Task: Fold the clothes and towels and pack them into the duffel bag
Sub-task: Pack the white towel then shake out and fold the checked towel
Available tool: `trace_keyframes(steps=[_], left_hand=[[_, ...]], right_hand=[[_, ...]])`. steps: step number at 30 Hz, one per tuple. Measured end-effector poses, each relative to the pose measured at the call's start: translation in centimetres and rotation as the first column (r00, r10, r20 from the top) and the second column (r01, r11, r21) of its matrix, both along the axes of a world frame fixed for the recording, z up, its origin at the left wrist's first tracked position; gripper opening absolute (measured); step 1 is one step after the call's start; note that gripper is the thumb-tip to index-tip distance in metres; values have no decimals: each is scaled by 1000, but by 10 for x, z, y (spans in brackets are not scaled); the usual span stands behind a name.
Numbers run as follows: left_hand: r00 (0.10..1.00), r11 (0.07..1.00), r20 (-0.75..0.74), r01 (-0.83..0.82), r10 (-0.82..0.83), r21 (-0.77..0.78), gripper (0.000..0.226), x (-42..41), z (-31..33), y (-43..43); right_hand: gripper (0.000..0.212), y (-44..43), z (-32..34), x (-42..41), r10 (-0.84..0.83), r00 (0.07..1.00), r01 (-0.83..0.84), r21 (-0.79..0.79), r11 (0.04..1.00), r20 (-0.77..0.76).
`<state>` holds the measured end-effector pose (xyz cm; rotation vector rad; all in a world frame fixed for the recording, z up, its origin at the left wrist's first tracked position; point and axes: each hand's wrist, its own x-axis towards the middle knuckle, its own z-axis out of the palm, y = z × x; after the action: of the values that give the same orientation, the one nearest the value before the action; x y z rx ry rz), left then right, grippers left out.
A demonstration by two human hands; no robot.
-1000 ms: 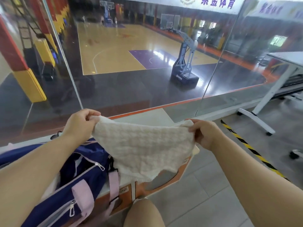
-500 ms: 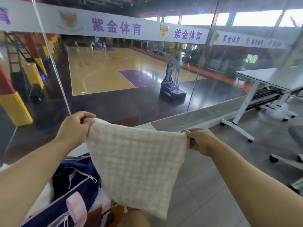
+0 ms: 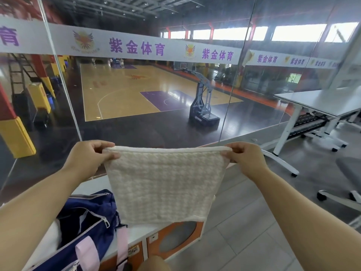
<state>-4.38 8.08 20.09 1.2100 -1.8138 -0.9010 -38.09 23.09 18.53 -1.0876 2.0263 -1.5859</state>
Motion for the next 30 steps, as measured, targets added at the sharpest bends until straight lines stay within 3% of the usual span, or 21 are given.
trace_keyframes(steps=[8,16,23,26,30], left_hand=[[993,994,68,98,-95,-37,3,10,8,3],[897,967,402,238,-182,-93,4,21,-6,-36],[768,957,629,260,-123,-130,4,-8,-31,-95],[781,952,623,223,-45,-210,9,-22,-34,-124],[833,909,545,152,94,-388,16,-41,-19,-151]], right_hand=[[10,18,12,3,90,976,-83,40,996,-200],[16,2,5,-16,226,853,-68,330,942,-471],[19,-63,-17,-35,181,953,-63,429,901,-242],[18,-96,-22,-43,127,985,-79,354,932,-115],[17,-134,-15,-57,35,993,-16,167,986,-110]])
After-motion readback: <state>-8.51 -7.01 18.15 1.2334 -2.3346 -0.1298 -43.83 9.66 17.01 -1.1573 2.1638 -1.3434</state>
